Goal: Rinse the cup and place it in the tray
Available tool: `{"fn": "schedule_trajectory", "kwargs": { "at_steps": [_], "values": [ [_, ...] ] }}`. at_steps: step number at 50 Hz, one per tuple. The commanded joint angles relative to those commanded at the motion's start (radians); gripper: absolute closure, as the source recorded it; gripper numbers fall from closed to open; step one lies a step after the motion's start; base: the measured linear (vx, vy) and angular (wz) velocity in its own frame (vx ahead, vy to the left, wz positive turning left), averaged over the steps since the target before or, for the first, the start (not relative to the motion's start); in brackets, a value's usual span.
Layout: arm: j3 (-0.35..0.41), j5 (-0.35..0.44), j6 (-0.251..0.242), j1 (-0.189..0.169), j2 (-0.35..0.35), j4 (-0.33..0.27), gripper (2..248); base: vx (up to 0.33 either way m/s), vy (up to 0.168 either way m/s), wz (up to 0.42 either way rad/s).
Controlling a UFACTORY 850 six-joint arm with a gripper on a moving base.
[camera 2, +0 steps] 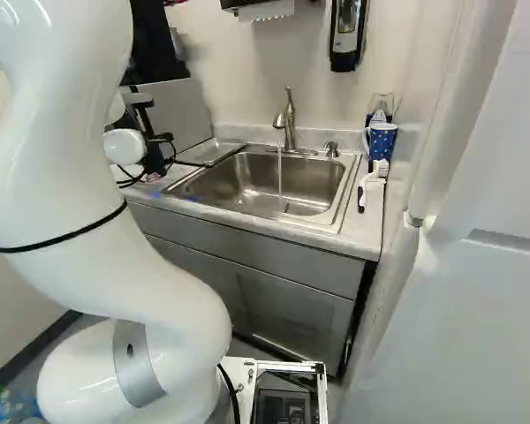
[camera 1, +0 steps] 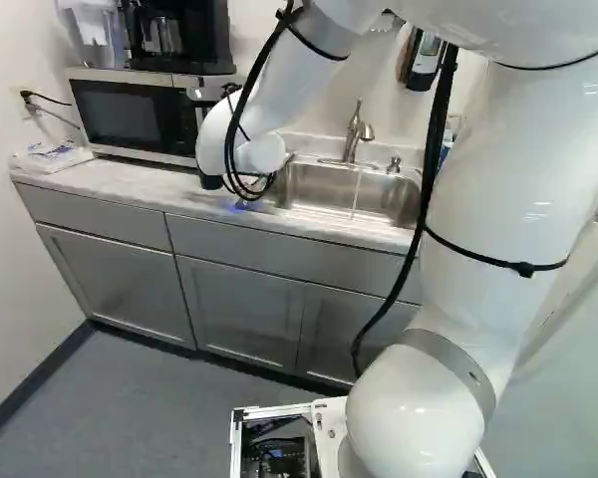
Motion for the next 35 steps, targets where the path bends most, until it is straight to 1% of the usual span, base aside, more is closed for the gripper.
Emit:
{"fn": "schedule_trajectory", "kwargs": {
  "at_steps": [35],
  "values": [
    [0.046,0.160,0.000,0.003,-0.030,0.000,3,0.000,0.000,0.000]
  ]
}}
